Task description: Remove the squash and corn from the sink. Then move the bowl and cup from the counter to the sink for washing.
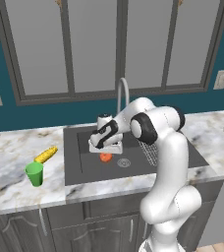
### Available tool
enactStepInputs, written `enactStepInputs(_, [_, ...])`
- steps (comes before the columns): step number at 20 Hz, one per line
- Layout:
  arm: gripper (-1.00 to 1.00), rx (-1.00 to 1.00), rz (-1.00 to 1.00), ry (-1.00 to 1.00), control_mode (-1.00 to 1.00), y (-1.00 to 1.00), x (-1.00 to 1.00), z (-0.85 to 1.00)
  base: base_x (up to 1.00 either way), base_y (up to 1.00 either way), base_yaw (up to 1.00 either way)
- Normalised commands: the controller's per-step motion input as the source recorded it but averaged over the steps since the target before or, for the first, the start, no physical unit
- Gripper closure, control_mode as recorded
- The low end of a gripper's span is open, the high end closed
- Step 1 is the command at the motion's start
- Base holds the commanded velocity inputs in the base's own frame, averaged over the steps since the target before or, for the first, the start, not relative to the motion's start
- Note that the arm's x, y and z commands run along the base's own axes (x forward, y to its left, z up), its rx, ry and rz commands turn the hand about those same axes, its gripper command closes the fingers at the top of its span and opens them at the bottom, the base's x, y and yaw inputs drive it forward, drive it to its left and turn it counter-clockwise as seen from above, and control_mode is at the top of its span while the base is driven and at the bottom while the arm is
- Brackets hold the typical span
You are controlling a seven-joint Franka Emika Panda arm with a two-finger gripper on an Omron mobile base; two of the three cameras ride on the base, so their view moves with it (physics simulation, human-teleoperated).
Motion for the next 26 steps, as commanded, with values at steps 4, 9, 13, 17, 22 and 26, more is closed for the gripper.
enactStepInputs(4, [1.0,0.0,-0.02,0.03,-1.0,0.0,-0.04,0.32,0.0,0.0,0.0])
enactStepInputs(9, [1.0,0.0,-0.03,0.01,-1.0,0.0,-0.09,0.3,0.0,0.0,0.0])
enactStepInputs(13, [1.0,0.0,-0.04,0.02,-1.0,0.01,-0.12,0.27,0.0,0.0,0.0])
enactStepInputs(17, [1.0,0.0,-0.04,0.02,-1.0,0.02,-0.12,0.28,0.0,0.0,0.0])
enactStepInputs(22, [1.0,0.0,-0.04,0.02,-1.0,0.05,-0.11,0.29,0.0,0.0,0.0])
enactStepInputs(26, [1.0,0.0,-0.05,0.03,-1.0,0.1,-0.13,0.23,0.0,0.0,0.0])
